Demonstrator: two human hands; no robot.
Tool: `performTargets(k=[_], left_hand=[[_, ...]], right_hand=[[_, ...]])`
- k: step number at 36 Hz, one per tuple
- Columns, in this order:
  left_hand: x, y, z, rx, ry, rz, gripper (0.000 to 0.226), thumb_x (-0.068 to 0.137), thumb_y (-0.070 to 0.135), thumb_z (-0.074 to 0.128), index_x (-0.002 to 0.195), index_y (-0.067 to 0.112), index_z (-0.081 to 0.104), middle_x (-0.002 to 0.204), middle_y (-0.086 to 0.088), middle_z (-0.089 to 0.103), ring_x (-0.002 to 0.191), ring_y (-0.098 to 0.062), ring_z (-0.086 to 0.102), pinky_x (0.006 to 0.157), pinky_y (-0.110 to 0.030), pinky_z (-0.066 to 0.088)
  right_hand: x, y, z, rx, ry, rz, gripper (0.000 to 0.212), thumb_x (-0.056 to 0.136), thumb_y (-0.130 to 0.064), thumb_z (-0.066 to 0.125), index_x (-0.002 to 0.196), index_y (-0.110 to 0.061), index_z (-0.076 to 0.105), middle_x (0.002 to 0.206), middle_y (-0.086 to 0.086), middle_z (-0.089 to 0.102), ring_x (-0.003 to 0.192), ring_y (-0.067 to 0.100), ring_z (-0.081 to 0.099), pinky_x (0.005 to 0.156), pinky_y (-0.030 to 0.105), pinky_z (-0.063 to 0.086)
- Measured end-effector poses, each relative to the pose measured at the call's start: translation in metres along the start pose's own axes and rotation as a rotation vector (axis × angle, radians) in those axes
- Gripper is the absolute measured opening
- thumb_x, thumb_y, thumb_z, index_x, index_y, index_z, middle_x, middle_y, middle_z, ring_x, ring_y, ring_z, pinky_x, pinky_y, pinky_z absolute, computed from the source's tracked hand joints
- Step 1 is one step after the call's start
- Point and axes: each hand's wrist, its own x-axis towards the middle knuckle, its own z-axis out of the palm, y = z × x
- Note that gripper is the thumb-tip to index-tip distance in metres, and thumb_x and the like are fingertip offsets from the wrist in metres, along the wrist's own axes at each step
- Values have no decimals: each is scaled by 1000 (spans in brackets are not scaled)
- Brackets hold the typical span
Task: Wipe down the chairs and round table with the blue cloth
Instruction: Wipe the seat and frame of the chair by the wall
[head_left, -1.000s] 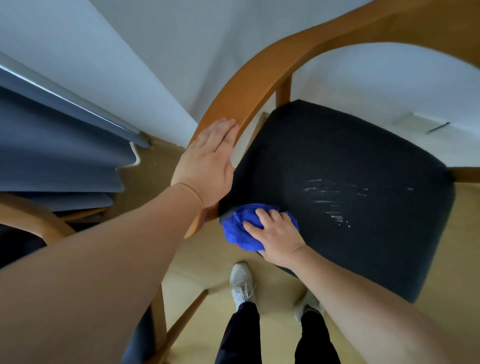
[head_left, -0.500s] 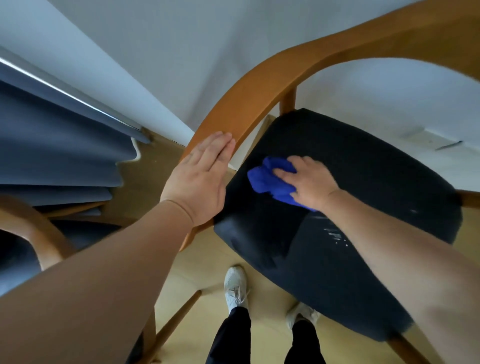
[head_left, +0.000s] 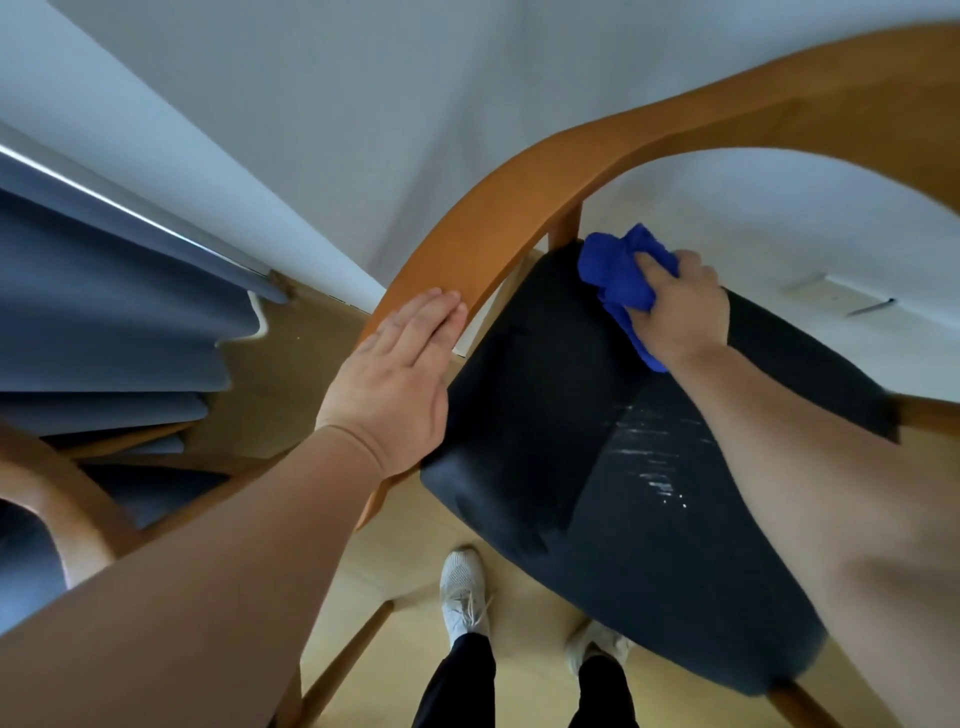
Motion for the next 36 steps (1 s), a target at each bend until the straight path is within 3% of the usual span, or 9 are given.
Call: performTargets(k=[7, 11, 14, 22, 30, 36], left_hand=[[0, -1, 1, -26, 24, 5, 58, 82, 15, 35, 138, 3, 42, 144, -11, 42, 135, -25, 32, 113, -38, 25], [1, -2, 2, -40, 43, 20, 57, 81, 11, 37, 136, 1, 44, 142, -12, 43, 135, -24, 32, 114, -30, 19], [2, -4, 3, -46, 44, 17, 56, 81, 11, 37, 136, 2, 44, 142, -11, 44, 135, -24, 32, 115, -28, 17], [1, -2, 1, -27, 51, 4, 57, 80, 10, 40, 137, 3, 44, 143, -11, 43, 135, -22, 28, 116, -21, 5], [-1, -2, -1, 3, 21, -13, 56, 85, 17, 33, 140, 6, 39, 146, -9, 40, 137, -23, 30, 113, -37, 23], [0, -3, 1, -12, 12, -14, 56, 85, 15, 37, 140, 6, 39, 145, -10, 41, 136, -25, 32, 113, -42, 28]], right_hand=[[-22, -75, 8, 53, -46, -310, 60, 74, -35, 67, 131, -25, 53, 116, 19, 55, 88, 41, 55, 73, 44, 51], [-29, -128, 17, -121, -231, -385, 68, 81, -49, 60, 143, -30, 38, 139, 15, 39, 110, 39, 46, 89, 48, 42], [-30, -140, 23, -219, -246, -394, 73, 83, -65, 51, 143, -29, 34, 145, 14, 32, 117, 39, 40, 96, 53, 35], [-15, -122, 16, -249, -306, -463, 62, 84, -40, 59, 141, -31, 35, 131, 14, 41, 101, 34, 48, 79, 44, 48], [19, -58, -12, -247, -246, -297, 63, 82, -37, 61, 141, -31, 37, 125, 16, 44, 101, 38, 50, 80, 45, 47], [40, 14, -24, -144, -232, 95, 41, 88, -44, 52, 127, -33, 45, 107, 15, 46, 87, 38, 52, 73, 43, 48]])
